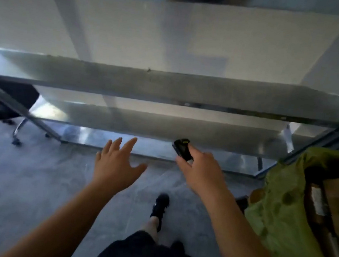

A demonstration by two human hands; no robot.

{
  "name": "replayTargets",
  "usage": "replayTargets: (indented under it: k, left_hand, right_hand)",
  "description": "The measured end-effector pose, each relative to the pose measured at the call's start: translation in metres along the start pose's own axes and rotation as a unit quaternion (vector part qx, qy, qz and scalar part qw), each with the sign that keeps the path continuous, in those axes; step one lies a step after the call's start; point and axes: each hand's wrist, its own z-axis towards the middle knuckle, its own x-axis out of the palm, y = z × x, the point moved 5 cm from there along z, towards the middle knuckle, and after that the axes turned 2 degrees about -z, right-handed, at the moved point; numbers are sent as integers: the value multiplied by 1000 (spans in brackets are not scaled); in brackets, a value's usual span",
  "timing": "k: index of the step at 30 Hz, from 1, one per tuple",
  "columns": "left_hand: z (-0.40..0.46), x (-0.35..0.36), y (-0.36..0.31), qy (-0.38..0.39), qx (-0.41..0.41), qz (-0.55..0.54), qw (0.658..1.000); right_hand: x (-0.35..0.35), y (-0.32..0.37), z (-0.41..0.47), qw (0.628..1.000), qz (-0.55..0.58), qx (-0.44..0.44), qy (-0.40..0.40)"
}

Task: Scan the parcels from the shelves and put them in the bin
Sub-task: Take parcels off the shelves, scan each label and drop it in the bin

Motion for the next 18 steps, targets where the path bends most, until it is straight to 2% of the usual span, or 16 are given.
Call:
replayTargets:
  k: [6,11,15,18]
  left_hand:
    - [-58,-31,70,-46,-84,-29,995]
    - [-93,-78,145,-124,-156,-70,977]
    - [-107,-116,208,-170,-186,-130,959]
    - [-113,-140,260,-185,-197,-129,954]
  right_hand:
    - [33,70,-11,995,-5,-96,40]
    - [51,174,-20,976,-16,-201,76]
    - [73,264,-26,959,-17,-271,76]
    - [90,328,-35,947,-22,-308,87]
